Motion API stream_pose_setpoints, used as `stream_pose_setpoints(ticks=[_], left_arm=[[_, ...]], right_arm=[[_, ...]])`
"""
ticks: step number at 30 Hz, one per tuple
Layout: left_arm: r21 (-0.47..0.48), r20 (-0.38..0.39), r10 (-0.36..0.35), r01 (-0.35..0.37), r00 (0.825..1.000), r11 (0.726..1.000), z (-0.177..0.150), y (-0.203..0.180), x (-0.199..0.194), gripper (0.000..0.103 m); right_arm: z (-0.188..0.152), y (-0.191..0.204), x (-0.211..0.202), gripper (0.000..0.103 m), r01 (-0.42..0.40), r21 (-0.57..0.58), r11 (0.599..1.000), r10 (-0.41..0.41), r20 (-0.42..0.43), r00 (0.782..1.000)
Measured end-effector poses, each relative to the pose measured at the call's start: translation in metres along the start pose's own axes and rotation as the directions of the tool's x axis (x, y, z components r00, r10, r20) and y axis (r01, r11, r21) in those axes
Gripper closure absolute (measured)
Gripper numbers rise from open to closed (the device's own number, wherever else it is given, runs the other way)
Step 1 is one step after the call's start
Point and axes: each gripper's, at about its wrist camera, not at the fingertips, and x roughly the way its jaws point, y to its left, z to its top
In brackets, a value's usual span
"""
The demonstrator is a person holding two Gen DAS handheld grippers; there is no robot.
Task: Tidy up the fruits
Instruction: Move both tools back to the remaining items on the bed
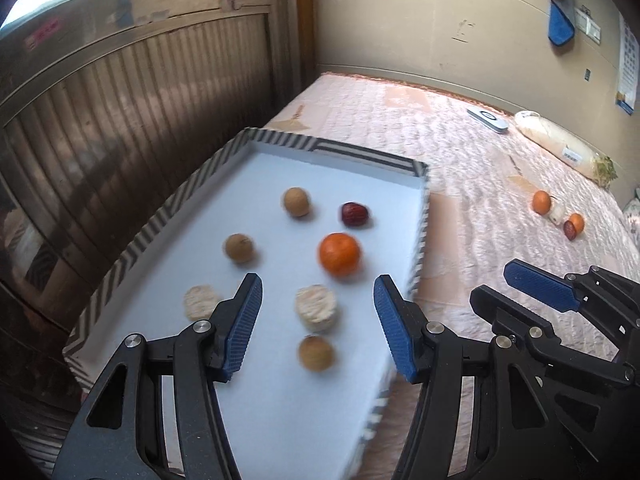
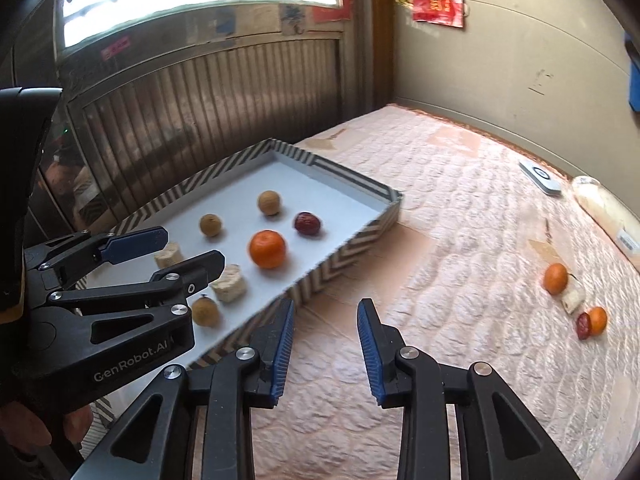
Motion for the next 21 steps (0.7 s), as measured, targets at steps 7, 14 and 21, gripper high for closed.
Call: stream_pose_setpoints(ticks=[7, 14, 21], left_arm=[[0.068, 0.0, -0.052, 0.052, 0.999, 0.996, 0.01, -0.047, 0.006, 0.044], [0.102, -0.046, -0.131, 0.135, 0.99, 0.986, 0.02, -0.092, 0.018, 0.044], [0.118, -0.08, -0.151, 0.16, 0.985, 0.98, 0.035, -0.127, 0.035, 0.044]], right_arm=[[-0.01, -0.04, -0.013, 0.069, 0.058, 0.073, 0.996, -0.059, 0.009, 0.998], [-0.025, -0.085, -0.027, 0.068, 0.119, 0.141, 0.983, -0.12, -0.001, 0.993], [-0.045, -0.141, -0.038, 0.066, 0.19, 0.216, 0.958, -0.188, -0.03, 0.982]])
